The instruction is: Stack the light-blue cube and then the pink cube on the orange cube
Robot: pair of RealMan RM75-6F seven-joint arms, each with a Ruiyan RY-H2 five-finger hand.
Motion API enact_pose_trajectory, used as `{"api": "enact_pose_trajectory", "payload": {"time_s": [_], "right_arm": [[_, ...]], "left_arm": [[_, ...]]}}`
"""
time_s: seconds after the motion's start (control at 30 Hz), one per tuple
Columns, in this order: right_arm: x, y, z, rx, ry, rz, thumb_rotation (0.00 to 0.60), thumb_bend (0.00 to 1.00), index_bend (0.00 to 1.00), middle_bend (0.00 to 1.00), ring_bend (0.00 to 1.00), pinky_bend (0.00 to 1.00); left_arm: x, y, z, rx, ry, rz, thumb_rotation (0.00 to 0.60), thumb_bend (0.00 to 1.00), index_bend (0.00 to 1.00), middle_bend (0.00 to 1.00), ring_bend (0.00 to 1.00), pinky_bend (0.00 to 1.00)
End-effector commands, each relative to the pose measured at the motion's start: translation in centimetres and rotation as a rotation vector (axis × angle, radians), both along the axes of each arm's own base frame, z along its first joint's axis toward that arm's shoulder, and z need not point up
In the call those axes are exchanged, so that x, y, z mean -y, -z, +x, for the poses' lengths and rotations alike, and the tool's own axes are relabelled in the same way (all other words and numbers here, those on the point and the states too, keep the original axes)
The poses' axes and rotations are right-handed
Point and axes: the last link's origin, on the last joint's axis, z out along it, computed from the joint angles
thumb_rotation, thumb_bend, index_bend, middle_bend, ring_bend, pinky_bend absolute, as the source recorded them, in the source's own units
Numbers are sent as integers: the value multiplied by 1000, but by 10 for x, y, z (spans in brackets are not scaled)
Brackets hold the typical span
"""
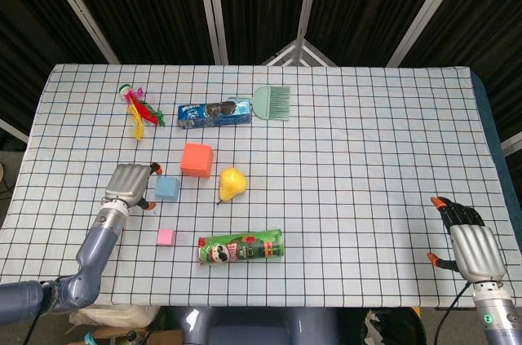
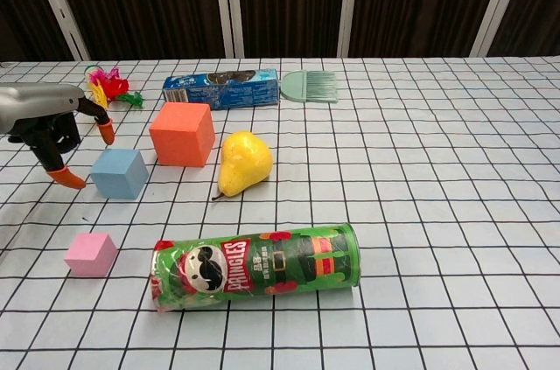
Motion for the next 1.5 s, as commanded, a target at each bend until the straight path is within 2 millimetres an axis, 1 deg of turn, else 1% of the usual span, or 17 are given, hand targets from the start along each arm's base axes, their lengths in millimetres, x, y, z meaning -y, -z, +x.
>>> {"api": "enact_pose_trajectory", "payload": {"time_s": [0.03,0.43,0.67,1.1,1.5], "right_arm": [[0,0,0,1,1,0,600,173,114,135,153,163],[0,0,-1,2,10,5,600,174,114,135,153,163],[1,-1,-2,5,13,4,600,174,114,136,153,163],[0,-1,-2,7,12,5,600,174,113,135,153,163],[1,1,-2,10,17,13,600,174,113,136,153,163]], "left_arm": [[-2,2,1,-4,0,-1,600,222,315,852,786,850],[-5,15,10,-24,14,-27,600,230,315,852,786,850],[-6,22,10,-29,12,-34,600,230,312,852,785,850],[-8,23,10,-37,6,-33,600,234,340,852,785,850],[-10,24,11,-42,3,-35,600,297,345,851,785,850]]}}
